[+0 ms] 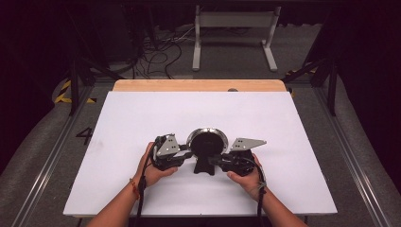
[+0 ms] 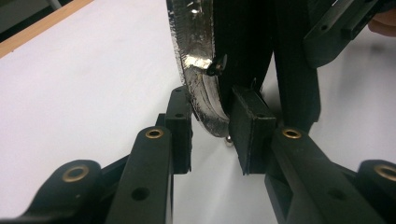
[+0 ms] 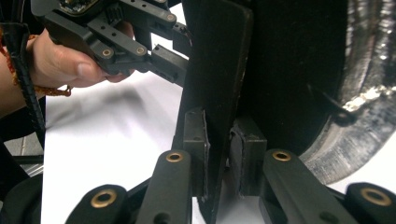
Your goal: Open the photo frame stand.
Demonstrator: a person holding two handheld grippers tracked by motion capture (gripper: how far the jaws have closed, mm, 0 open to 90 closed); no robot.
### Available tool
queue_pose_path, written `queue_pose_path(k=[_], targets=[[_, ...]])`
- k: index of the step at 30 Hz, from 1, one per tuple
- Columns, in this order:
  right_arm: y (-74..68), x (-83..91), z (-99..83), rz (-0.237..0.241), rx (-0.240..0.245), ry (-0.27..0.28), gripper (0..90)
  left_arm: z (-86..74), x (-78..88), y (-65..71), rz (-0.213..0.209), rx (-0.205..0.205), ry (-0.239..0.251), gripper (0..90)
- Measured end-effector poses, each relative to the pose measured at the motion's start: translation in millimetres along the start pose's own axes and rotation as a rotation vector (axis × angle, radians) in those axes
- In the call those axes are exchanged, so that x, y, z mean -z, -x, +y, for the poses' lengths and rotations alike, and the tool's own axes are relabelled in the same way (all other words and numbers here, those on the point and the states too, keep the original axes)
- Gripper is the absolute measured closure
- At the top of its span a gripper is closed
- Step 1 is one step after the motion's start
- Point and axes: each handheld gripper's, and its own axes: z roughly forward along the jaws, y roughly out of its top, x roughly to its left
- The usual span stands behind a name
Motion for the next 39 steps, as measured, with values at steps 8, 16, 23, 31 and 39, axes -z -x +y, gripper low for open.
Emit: queue_pose_path(k=[8,16,23,31,39], targets=[[-0.3,-0.9,-0.6,0.005,-0.002,0.002,80.6,-1.7,-4.7,-2.0,-0.007,0.01,0.007,62.2],[-1.8,-3.0,-0.8,0.024,0.006,-0.006,83.5,-1.7,-10.9,-7.4,-0.04,0.008,0.035,56.3],[-1.0,-2.3,-0.6,0.022,0.01,-0.007,83.9,-0.3,-16.0,-12.0,-0.086,0.013,0.042,58.0],[3.6,1.6,-0.9,0.018,-0.012,0.003,81.8,4.1,-13.9,-6.1,-0.051,-0.011,0.02,62.2],[7.3,4.3,-1.1,0.009,-0.026,-0.017,77.7,3.3,-15.1,-5.4,0.061,-0.036,0.007,73.3]])
